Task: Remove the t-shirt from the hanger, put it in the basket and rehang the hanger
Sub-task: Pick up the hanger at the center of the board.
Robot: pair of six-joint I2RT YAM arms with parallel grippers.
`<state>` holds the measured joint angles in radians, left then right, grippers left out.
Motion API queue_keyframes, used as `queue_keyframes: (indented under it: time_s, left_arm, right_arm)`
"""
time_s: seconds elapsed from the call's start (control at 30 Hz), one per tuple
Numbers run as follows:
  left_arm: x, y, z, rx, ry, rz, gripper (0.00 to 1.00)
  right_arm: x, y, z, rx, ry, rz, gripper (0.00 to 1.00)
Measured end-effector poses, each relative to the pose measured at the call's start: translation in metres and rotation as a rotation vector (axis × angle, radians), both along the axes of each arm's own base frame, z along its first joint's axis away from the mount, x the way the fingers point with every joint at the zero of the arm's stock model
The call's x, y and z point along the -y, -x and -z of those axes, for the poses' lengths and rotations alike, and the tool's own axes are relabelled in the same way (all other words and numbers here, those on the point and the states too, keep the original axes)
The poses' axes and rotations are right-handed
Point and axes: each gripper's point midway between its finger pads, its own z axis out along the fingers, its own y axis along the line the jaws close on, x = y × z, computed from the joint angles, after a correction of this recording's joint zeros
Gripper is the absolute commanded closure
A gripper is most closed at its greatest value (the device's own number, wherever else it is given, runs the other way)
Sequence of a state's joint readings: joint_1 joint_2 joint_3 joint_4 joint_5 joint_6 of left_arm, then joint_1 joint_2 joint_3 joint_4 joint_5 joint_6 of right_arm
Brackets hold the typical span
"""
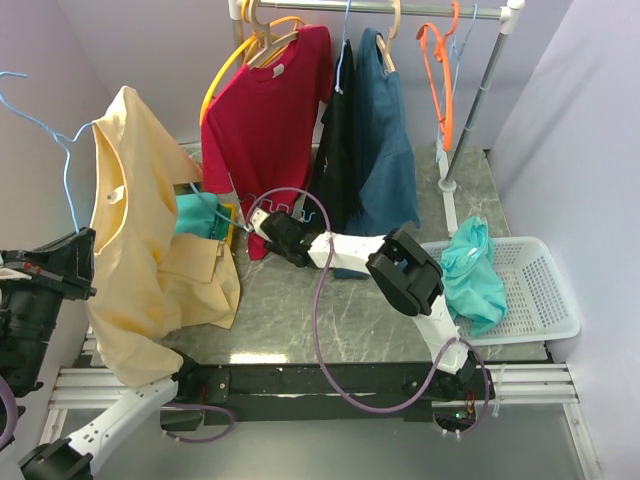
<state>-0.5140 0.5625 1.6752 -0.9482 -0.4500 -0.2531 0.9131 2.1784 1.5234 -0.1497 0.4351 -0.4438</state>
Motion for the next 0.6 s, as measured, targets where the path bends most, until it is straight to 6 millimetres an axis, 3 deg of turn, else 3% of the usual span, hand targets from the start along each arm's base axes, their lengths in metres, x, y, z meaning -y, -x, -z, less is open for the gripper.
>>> queue_keyframes:
  time_s: [0.47,0.6]
  left_arm:
    - [-0.002,0.004,-0.001,0.010,0.006,0.001,0.99]
    - [-0.002,0.004,-0.001,0.010,0.005,0.001,0.99]
  right_arm:
    - [-0.007,-0.017,-0.002,0.100,0.000,0.005,0.45]
    - [-0.016,-0.023,-0.001,0.109,-0.006,-0.008,0.54]
